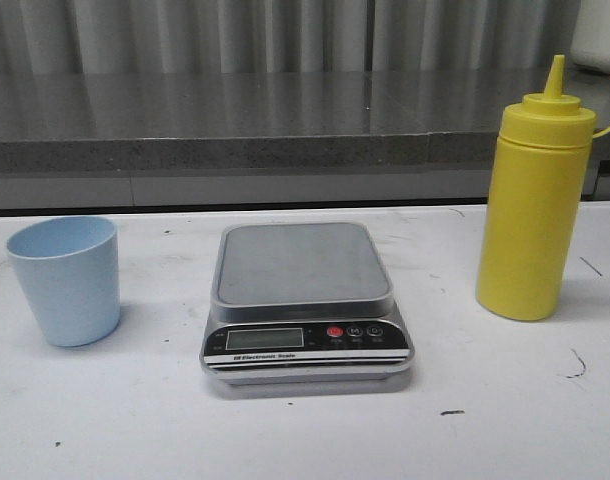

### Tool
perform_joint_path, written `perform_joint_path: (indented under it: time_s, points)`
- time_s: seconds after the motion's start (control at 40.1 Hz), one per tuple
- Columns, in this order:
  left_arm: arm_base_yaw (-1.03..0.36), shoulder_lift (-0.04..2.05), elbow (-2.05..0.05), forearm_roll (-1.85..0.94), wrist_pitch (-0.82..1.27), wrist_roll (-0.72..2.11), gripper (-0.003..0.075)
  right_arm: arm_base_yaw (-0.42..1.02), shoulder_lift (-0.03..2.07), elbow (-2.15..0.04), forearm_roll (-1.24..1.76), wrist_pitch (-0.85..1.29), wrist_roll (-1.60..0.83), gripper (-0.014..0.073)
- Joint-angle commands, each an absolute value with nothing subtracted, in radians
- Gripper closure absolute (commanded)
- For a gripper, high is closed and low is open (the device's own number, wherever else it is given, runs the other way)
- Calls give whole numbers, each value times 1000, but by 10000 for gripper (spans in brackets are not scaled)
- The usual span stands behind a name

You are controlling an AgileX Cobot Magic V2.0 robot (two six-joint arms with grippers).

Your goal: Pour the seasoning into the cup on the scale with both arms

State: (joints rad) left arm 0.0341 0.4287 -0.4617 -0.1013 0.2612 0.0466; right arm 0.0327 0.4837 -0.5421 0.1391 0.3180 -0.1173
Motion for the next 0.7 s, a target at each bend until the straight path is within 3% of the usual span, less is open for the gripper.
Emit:
perform_joint_path:
  time_s: [0.0,0.075,0.225,0.274,0.349,0.674]
  points:
    - [33,441,-496,-102,190,45,696,29,499,-581,143,233,-120,571]
    - [33,441,-496,-102,190,45,583,29,499,-581,143,230,-121,442]
    - [33,441,-491,-104,184,45,193,29,499,-581,143,239,-121,57]
    - [33,441,-488,-104,186,45,118,29,499,-581,143,239,-121,-38]
    - [33,441,-486,-125,184,43,81,29,499,-581,143,239,-121,-62]
    - [-15,630,-560,-233,208,47,82,29,499,-581,143,239,-121,-48]
